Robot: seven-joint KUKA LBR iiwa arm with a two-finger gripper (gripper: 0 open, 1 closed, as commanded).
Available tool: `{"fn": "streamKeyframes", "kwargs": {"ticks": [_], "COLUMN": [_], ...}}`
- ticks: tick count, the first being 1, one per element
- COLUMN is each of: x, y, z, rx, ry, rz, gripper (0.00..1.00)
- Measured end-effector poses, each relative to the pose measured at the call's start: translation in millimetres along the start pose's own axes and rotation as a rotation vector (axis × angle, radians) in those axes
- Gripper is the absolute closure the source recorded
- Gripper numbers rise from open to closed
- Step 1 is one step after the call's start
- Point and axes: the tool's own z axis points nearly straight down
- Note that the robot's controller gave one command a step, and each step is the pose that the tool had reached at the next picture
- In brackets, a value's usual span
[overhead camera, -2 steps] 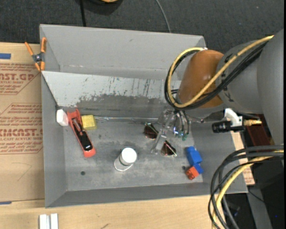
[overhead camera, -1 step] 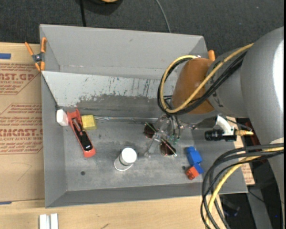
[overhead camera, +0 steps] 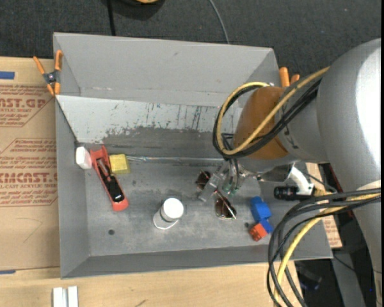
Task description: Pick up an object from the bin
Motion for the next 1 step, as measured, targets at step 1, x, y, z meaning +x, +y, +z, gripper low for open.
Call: {"fn": "streamKeyframes", "kwargs": {"ticks": [1], "x": [0.0], "y": [0.0], "z": [0.0], "rx": [0.0], "ry": [0.0], "rz": [0.0], "gripper": [1.0]}}
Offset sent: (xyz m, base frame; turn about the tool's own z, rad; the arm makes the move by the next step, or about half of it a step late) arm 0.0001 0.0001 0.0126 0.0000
